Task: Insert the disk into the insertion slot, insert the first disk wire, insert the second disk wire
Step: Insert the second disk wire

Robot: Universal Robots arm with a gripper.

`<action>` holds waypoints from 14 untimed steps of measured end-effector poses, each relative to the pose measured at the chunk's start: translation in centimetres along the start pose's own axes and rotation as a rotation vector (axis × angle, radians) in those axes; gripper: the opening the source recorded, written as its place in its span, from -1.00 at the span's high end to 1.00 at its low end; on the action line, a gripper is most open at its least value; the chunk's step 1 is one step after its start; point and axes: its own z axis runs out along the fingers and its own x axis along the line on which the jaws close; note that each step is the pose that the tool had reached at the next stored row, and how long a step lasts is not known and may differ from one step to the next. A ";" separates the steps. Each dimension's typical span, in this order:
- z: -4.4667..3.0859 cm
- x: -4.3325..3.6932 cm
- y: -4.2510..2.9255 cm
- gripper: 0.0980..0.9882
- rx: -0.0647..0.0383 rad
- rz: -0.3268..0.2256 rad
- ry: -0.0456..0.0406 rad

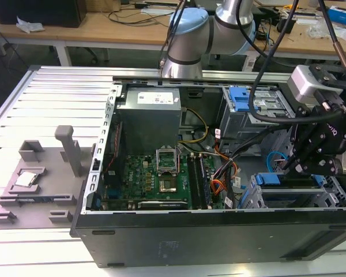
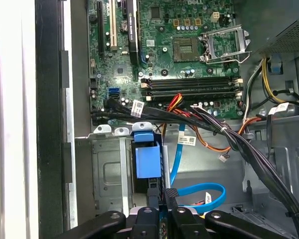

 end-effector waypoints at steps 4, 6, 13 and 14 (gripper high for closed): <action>0.12 0.00 -0.02 0.85 0.000 -0.003 0.0001; 0.20 0.02 -0.03 0.85 0.000 -0.004 0.0001; 0.49 0.21 -0.08 0.85 0.000 -0.006 0.0010; 0.54 0.22 -0.09 0.85 0.000 -0.006 0.0011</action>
